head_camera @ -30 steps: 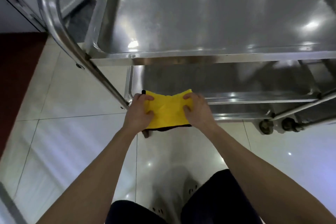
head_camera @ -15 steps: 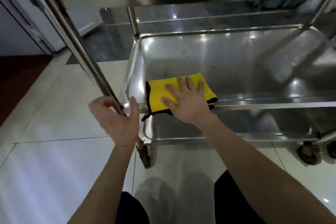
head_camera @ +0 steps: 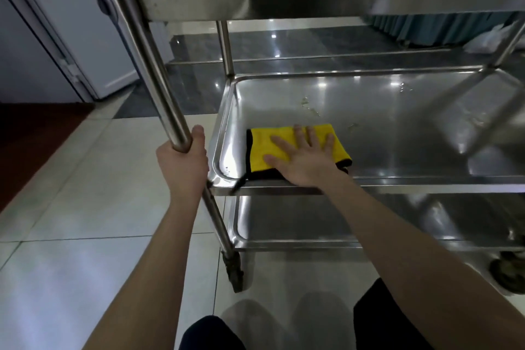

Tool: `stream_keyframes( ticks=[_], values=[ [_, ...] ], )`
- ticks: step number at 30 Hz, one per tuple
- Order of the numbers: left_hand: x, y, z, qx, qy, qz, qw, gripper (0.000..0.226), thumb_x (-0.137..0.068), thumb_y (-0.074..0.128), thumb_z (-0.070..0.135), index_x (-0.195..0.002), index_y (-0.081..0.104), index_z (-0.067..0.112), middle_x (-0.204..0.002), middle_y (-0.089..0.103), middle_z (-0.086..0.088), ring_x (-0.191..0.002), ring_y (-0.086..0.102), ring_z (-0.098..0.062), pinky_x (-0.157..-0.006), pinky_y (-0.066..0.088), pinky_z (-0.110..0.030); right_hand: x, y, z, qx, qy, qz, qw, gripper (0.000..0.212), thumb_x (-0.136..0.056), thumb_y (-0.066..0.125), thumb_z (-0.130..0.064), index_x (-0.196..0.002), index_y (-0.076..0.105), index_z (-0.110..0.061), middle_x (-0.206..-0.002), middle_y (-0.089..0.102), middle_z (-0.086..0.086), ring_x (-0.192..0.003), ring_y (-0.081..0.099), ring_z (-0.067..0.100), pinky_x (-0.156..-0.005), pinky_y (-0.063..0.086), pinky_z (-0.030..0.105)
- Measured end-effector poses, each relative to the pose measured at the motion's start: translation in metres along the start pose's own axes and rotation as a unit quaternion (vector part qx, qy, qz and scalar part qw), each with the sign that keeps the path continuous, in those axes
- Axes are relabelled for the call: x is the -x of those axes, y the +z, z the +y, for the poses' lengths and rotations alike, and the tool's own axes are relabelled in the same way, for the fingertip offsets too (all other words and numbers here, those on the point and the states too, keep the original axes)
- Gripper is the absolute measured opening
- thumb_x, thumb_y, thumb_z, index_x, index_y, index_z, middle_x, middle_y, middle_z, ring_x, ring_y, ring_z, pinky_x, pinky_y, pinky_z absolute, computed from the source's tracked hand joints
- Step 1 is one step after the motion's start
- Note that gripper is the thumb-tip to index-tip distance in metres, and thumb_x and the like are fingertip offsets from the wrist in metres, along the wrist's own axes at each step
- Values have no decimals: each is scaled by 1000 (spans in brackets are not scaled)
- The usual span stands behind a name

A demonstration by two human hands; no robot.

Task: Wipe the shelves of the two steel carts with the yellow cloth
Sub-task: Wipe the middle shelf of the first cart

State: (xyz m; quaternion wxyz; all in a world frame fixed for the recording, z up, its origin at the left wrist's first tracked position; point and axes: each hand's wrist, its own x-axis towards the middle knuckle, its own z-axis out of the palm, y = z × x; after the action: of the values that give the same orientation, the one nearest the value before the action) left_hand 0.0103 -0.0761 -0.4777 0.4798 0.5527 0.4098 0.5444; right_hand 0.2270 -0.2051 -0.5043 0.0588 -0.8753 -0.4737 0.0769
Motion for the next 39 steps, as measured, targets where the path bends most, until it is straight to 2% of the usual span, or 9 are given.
stream_keyframes(
  ticks=[6, 12, 15, 18, 21, 26, 32, 36, 39],
  values=[
    [-3, 3, -6, -30, 28, 26, 999, 53, -90, 71, 45, -57, 38, 21, -57, 37, -14, -53, 41, -25, -47, 43, -53, -87, -16, -55, 18, 10, -23, 1000, 86, -90, 14, -94, -167, 4, -55, -179, -15, 11, -162, -17, 45, -114, -17, 82],
    [-6, 6, -6, -28, 16, 29, 999, 57, -89, 70, 42, -62, 34, 7, -59, 32, -28, -54, 38, -27, -45, 42, -54, -29, 20, -95, 25, -37, -7, 999, 78, -95, 12, -83, -167, 6, -54, -179, -14, 13, -162, -18, 44, -112, -21, 82],
    [-4, 5, -1, -22, 1, 26, 999, 52, -87, 71, 41, -57, 35, 19, -57, 33, -18, -54, 39, -26, -46, 41, -54, -10, 21, -98, 25, -40, -16, 999, 72, -100, 12, -78, -167, 6, -54, -179, -16, 9, -163, -19, 42, -115, -18, 80],
    [-3, 4, 4, -36, -1, 23, 999, 48, -86, 70, 43, -55, 39, 22, -57, 38, -14, -54, 42, -25, -47, 43, -54, -5, 9, -92, 17, -48, -33, 998, 68, -102, 15, -77, -166, 8, -56, -179, -16, 5, -164, -18, 38, -118, -16, 78],
    [-3, 3, 7, -42, -2, 29, 999, 47, -85, 70, 42, -54, 40, 23, -61, 39, -14, -58, 43, -25, -51, 46, -57, 1, 4, -60, 12, -41, -34, 998, 70, -98, 15, -80, -165, 7, -59, -180, -15, -1, -165, -16, 34, -121, -16, 75],
    [-6, 2, 1, -52, 3, 39, 998, 43, -85, 69, 40, -60, 38, 24, -63, 38, -13, -59, 42, -24, -50, 45, -56, 26, -12, 65, 4, 38, -13, 999, 88, -79, 3, -94, -162, 5, -64, -180, -10, -9, -166, -10, 27, -126, -11, 69],
    [-6, 7, -6, -14, 11, 30, 999, 44, -86, 69, 35, -50, 46, 25, -53, 39, -7, -47, 41, -21, -46, 37, -37, 25, -42, 178, 8, 173, -24, 985, 88, -84, 10, -97, -163, 1, -62, -180, -13, -4, -166, -13, 30, -125, -9, 71],
    [-6, 10, -9, 5, 21, 21, 1000, 46, -88, 68, 31, -52, 42, 24, -54, 36, -7, -46, 37, -20, -46, 33, -35, -3, -39, 144, 14, 204, -19, 979, 96, -81, 9, -100, -166, -1, -56, -179, -15, 9, -163, -15, 42, -118, -13, 81],
    [-6, 10, -9, 18, 30, 16, 999, 47, -90, 68, 30, -53, 40, 24, -56, 35, -8, -48, 38, -20, -47, 33, -38, -39, -31, 65, 19, 146, -21, 989, 93, -86, 14, -97, -167, 1, -53, -178, -15, 15, -162, -16, 48, -114, -13, 84]
  ],
)
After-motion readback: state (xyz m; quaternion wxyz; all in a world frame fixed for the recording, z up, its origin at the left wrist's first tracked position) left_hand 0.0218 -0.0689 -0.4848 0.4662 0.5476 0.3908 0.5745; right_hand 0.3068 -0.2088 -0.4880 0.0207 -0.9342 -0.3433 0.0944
